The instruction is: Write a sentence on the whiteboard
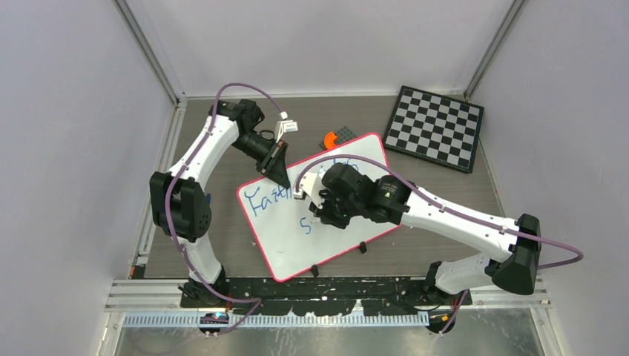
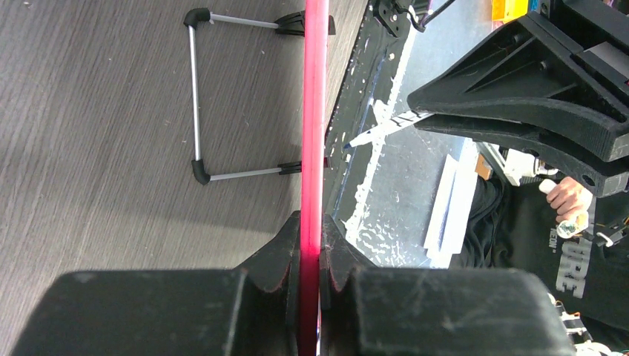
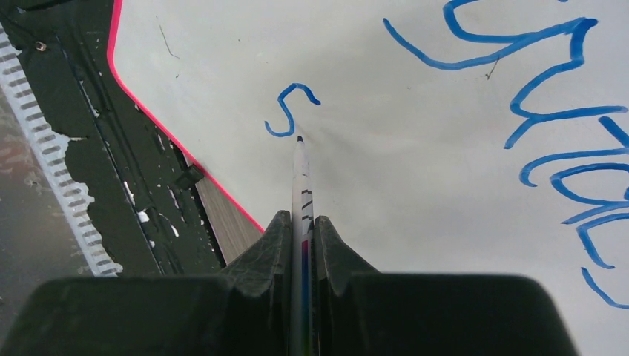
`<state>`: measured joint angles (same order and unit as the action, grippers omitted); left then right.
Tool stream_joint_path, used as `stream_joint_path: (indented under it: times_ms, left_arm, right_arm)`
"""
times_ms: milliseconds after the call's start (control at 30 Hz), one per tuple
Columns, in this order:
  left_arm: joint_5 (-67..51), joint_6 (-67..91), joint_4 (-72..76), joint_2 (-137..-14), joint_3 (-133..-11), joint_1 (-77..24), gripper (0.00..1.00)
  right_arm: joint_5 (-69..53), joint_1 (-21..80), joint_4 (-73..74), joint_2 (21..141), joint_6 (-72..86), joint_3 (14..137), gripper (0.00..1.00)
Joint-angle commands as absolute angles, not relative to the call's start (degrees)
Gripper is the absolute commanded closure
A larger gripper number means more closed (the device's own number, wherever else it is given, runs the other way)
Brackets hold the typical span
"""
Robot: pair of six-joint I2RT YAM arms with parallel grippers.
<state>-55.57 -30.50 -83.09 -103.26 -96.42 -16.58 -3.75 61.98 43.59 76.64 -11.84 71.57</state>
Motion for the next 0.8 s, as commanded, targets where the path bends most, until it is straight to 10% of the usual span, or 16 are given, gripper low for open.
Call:
stream_joint_path:
  times_ms: [0,767]
  left_arm:
    - [-50.80,-31.87,-83.46,-104.50,-97.27,-16.35,1.00]
    - [-50.71,-31.82,-83.61,-104.74,-97.80,-16.37,1.00]
  right_arm:
    - [-2.51,62.21,42.12,76.37,-10.91,73.18,1.00]
    - [2.35,57.69,41.05,74.92,-11.87,68.54,1.00]
